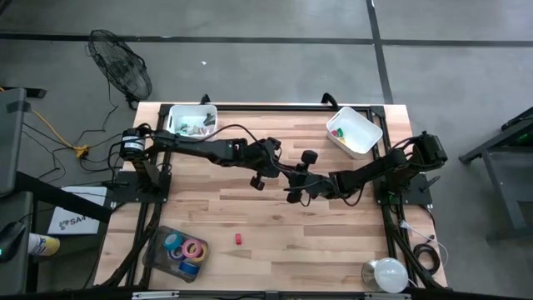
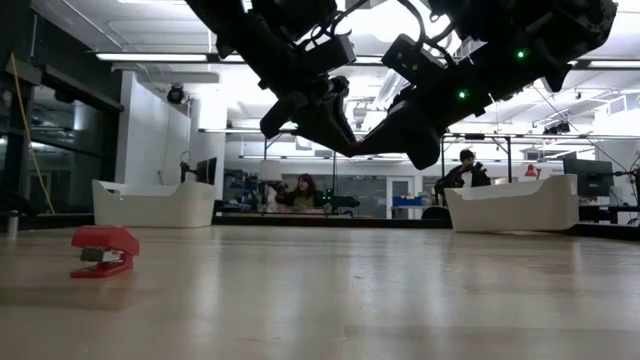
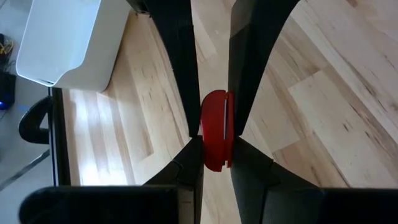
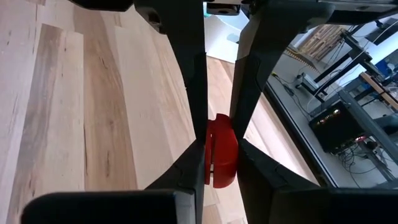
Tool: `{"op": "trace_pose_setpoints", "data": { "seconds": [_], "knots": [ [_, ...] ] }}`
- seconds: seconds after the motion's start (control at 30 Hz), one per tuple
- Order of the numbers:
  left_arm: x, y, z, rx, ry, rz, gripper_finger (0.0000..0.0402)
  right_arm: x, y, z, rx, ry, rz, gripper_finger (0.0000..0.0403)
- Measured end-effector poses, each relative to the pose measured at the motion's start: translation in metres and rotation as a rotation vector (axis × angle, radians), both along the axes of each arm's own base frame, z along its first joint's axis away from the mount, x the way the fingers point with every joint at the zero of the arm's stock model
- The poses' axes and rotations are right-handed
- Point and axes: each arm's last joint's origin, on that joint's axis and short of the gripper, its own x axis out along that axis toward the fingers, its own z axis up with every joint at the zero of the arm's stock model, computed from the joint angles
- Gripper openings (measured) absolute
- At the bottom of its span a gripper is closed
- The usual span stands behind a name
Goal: Pick and place Stapler, Stapler remover, tape
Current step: Put the top red stapler into the right white bin
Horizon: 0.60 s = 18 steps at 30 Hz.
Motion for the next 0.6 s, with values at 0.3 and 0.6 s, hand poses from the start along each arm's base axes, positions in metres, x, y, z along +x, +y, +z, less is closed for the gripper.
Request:
{"op": "trace_pose_setpoints", "data": {
  "seconds": [0.3, 0.6],
  "knots": [
    [-0.0008, 0.0002, -0.0008, 0.029, 0.017, -0.008, 0.0085, -0.0005, -0.0002, -0.0007, 0.002, 0.003, -0.012, 0.0059],
    [-0.0093, 0.0032, -0.0083, 0.136, 0.148, 0.053, 0.0135, -0.0032, -0.0023, -0.0029, -0.013, 0.011, -0.088, 0.0059]
  ]
}}
